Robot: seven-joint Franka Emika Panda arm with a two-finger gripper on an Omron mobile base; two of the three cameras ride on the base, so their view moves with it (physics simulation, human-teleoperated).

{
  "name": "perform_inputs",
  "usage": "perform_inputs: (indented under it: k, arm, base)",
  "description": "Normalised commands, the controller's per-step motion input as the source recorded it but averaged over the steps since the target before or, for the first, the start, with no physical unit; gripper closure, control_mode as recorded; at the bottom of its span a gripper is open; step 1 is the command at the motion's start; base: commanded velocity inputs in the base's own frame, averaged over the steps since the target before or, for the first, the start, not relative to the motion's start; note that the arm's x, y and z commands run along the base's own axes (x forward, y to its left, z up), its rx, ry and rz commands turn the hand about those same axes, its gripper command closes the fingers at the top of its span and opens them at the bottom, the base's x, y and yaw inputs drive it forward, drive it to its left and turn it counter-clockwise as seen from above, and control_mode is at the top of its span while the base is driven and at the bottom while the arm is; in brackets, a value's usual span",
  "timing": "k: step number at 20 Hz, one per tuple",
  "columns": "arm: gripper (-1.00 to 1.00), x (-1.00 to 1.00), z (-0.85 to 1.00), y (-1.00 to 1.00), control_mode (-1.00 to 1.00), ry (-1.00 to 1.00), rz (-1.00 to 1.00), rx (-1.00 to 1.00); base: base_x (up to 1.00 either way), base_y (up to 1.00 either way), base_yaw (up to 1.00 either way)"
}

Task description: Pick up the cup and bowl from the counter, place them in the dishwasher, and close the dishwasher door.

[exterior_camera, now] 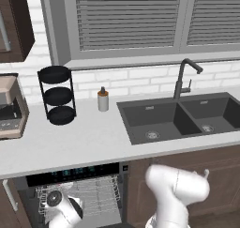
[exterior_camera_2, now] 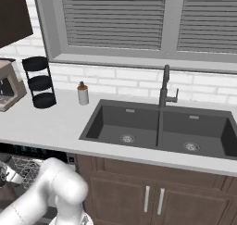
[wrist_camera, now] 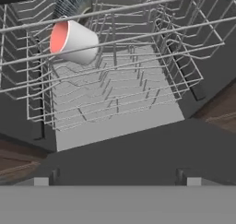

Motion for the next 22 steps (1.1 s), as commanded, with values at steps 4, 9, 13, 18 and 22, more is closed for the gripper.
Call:
perform_inputs:
  k: [4,9,13,18,22]
  arm:
    - [-1.0,-0.98,1.0,0.03,-1.0,0.03,0.18,0.05]
    - [-1.0,-1.0,1.0,-0.01,-1.0,0.02,0.15,0.02]
    - [-1.0,-1.0,0.93,-0.22,-1.0,0.0,0.03,0.04]
    - [-1.0,-1.0,0.97,-0.38,-1.0,0.0,0.0,0.01]
    - [-1.0,-1.0,0.34,-0.25,-1.0,0.0,-0.06,-0.01]
  base:
    - [0.0,0.0,0.0]
    - [0.0,0.0,0.0]
    - [0.0,0.0,0.0]
    - [0.0,0.0,0.0]
    - [0.0,0.0,0.0]
